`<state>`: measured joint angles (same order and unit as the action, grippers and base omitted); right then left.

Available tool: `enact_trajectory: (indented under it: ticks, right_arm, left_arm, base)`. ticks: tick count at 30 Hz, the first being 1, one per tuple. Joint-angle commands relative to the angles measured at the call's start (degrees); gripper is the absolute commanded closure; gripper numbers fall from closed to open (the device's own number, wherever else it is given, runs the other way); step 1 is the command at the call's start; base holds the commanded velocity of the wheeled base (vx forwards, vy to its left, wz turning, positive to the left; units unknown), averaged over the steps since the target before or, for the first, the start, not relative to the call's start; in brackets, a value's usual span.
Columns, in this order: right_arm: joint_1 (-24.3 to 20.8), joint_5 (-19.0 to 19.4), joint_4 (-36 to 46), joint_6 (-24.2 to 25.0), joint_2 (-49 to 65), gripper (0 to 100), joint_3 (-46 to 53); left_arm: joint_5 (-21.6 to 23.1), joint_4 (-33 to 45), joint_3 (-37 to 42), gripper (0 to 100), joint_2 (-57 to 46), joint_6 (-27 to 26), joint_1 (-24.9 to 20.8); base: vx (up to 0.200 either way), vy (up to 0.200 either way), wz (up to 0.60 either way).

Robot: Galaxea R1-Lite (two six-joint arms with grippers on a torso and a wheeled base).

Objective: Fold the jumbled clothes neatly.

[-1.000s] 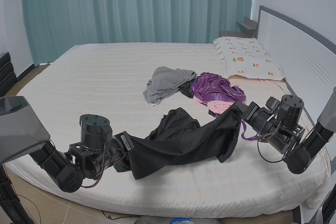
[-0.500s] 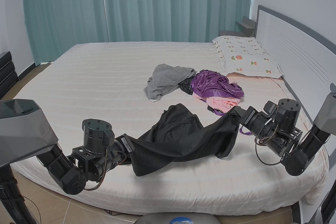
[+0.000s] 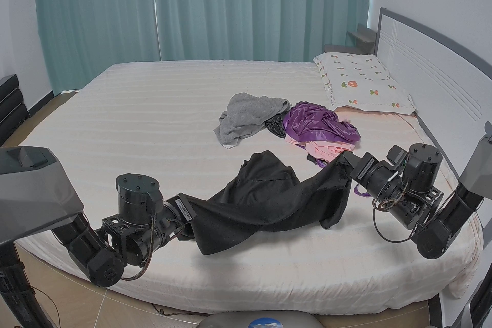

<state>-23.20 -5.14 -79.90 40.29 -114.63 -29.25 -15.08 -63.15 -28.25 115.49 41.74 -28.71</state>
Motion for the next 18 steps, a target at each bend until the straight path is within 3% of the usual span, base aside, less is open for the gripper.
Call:
enact_trajectory:
  ticks: [1, 18]
  right_arm:
    - [-0.09, -1.36, -0.87, -0.39, -0.16, 100, 0.24]
    - [-0.71, -3.29, -5.36, -1.35, 1.16, 100, 0.33]
  left_arm:
    - [-0.04, -0.4, 0.03, 100, -0.27, -0.08, 0.5]
    - [-0.04, -1.63, -0.67, 100, -4.84, -0.87, 3.66]
  base:
    - [0.0, 0.2, 0.0]
    - [0.0, 0.2, 0.0]
